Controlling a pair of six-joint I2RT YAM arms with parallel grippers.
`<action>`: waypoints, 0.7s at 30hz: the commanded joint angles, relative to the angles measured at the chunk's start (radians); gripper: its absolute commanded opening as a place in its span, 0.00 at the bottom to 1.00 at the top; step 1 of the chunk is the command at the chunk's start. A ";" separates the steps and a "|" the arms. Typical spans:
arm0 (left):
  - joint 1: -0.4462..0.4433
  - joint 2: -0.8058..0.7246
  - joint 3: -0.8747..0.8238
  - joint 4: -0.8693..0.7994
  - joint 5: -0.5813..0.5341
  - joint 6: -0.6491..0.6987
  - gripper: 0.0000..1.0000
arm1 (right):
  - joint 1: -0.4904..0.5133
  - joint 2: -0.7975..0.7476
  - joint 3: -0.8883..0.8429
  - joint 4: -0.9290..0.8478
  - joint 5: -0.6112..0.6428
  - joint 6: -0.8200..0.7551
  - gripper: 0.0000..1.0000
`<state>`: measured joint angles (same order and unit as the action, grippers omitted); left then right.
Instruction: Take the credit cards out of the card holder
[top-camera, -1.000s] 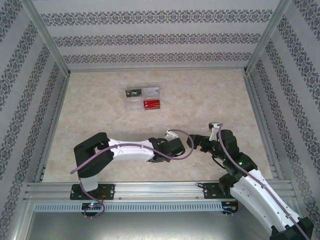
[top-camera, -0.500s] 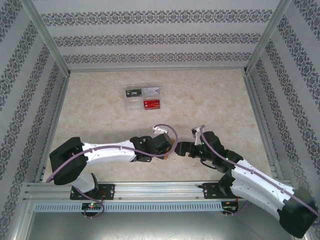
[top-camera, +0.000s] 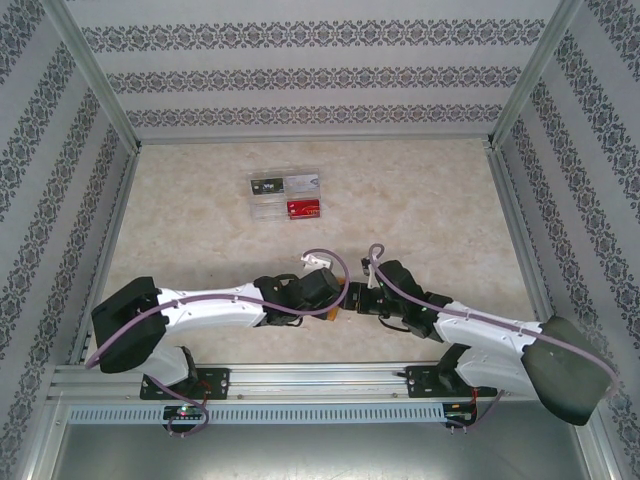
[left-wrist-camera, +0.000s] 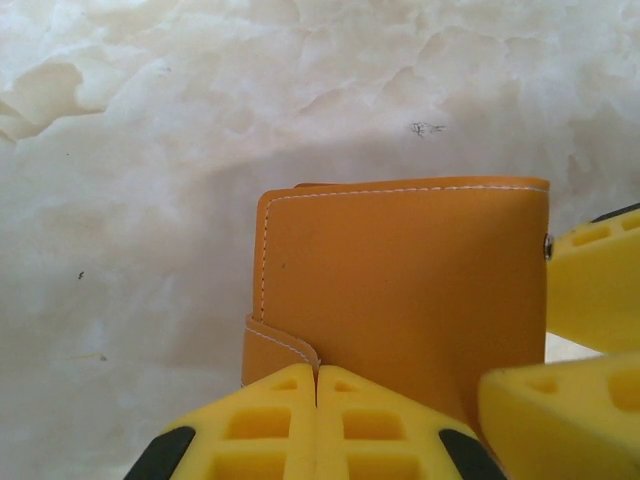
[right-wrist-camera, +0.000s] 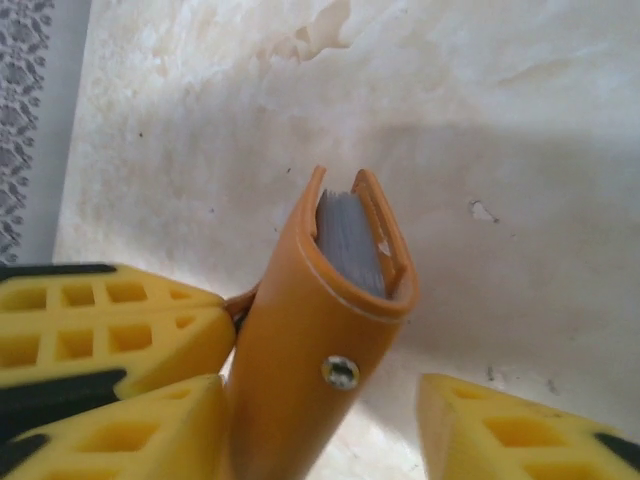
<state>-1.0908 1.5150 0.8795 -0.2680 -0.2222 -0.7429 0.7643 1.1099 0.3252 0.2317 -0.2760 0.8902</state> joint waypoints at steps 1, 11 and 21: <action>0.012 -0.036 -0.005 0.056 0.007 -0.021 0.00 | 0.012 0.020 0.046 0.081 -0.020 0.026 0.42; 0.029 -0.107 -0.027 0.014 -0.030 -0.026 0.00 | 0.010 0.016 0.035 0.035 0.030 0.017 0.00; 0.062 -0.212 -0.081 -0.022 -0.055 -0.032 0.00 | -0.005 0.010 0.028 0.031 0.028 0.013 0.00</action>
<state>-1.0397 1.3338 0.8017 -0.2687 -0.2363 -0.7616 0.7677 1.1133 0.3534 0.2958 -0.2775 0.9176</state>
